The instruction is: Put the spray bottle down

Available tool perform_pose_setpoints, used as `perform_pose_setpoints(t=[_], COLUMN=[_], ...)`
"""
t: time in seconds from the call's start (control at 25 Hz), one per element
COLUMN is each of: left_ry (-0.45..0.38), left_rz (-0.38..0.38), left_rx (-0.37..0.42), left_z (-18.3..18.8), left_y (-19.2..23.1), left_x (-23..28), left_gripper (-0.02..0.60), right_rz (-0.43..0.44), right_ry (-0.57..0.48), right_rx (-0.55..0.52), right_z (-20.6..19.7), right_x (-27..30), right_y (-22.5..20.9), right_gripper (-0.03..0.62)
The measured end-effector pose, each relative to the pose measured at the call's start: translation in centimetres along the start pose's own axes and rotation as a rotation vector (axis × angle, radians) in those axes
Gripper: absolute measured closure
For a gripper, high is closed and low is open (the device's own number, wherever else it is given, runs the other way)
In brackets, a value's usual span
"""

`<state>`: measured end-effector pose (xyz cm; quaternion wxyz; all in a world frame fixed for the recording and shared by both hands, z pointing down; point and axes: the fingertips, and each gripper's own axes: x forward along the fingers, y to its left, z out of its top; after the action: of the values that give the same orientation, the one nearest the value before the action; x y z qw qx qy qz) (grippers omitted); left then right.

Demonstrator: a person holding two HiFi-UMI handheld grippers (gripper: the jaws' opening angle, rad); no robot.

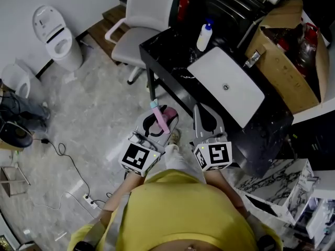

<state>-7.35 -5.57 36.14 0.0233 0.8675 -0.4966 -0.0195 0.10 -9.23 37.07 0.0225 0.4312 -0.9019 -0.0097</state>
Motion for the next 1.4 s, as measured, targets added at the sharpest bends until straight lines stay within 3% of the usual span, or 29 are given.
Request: perform_pose_setpoints(t=[0.32,0.68,1.04,1.4], left_ry=[0.012,0.014,0.079,0.102], left_rz=[0.011,0.003,-0.029,-0.109], left_rx=[0.010,0.024,0.016,0.024], left_z=[0.9,0.5,-1.3,-0.3], left_y=[6.0,11.2,13.1,15.0], left_x=[9.5,18.4,22.3,25.6], left_gripper=[0.414,0.415,0.416,0.414], right_rz=[0.007,0.024,-0.011,-0.084], right_ry=[0.008,0.039,0.048,0.051], right_rx=[-0.024,-0.025,0.014,0.019], right_z=[0.1,-2.3,-3.7,-2.8], right_x=[9.3,16.8,19.5,21.8], right_y=[-6.8,-13.0,-15.6,-17.0], right_gripper=[0.594,0.594,0.594,0.594])
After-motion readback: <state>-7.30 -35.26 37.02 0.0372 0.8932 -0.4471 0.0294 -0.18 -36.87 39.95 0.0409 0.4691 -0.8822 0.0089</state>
